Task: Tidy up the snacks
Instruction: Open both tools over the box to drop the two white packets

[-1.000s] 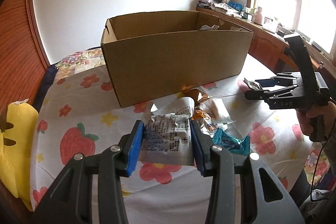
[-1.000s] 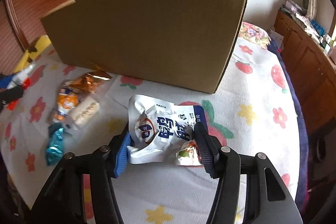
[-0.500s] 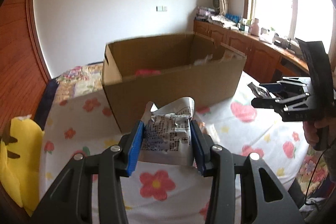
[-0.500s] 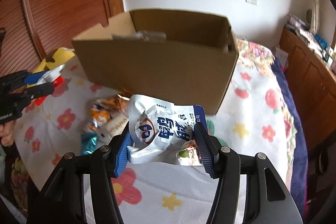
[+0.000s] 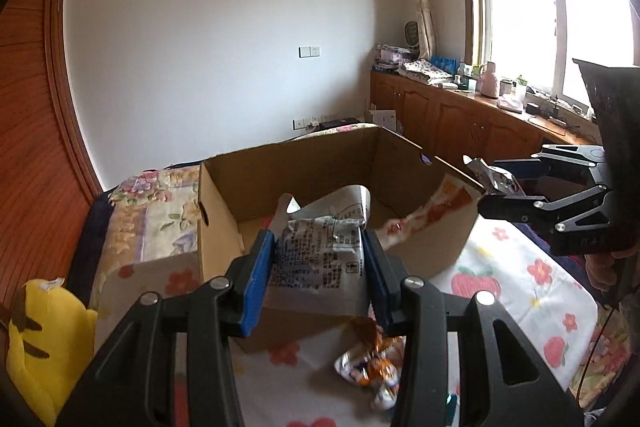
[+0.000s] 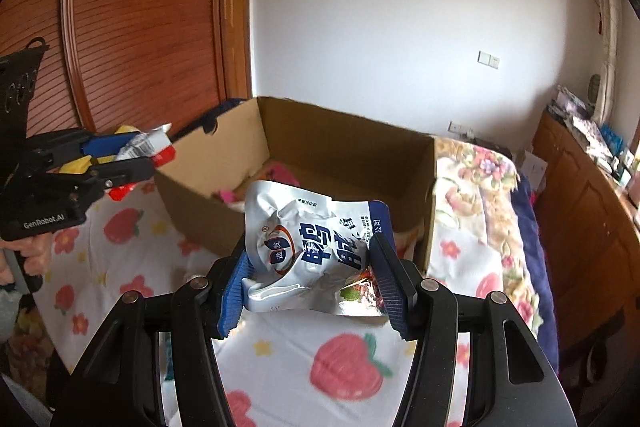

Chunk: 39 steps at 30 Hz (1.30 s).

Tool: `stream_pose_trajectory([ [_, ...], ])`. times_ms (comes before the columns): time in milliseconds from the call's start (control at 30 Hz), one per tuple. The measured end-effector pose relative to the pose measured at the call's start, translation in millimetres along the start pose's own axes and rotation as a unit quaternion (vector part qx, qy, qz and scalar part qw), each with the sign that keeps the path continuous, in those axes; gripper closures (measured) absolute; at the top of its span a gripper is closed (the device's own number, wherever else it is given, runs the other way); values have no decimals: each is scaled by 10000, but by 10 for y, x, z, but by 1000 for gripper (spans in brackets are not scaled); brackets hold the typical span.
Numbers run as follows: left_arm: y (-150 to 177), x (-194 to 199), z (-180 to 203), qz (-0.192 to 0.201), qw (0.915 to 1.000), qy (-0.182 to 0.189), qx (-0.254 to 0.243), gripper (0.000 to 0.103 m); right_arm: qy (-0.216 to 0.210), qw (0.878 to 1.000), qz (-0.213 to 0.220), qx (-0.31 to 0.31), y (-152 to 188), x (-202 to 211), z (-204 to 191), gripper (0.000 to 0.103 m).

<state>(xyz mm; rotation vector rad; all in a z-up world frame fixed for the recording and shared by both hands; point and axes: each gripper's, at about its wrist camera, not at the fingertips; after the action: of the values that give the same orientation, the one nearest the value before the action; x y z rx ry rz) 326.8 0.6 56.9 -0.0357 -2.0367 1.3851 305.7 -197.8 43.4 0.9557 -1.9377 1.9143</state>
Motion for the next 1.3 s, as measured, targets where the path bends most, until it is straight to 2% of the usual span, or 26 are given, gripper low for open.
stream_pose_trajectory([
  [300,-96,-413,-149,36,10000,26,11,60,-170,9998,-25,66,-211,-412,-21,45],
  [633,109,-678,-243,-81,9998,-4,161,59,-281,9995,-99,-54,-168,-734,48,44],
  [1033,172,-756,-219,-195,9996,-3,220,56,-385,9985,-240,-291,-150,-889,142,44],
  [1300,199,-817,-231,-265,9993,-8,274,51,-459,9975,-302,-446,-143,-927,205,42],
])
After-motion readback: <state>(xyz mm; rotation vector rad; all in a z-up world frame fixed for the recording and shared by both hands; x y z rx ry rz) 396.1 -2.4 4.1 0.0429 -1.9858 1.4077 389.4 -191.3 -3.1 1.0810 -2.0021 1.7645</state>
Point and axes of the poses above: each gripper's, at about its wrist camera, not at the fingertips, and x roughly against the way its jaws point, z to its right, y to its underside, and after that the axes turned 13 degrees about -x, right-handed
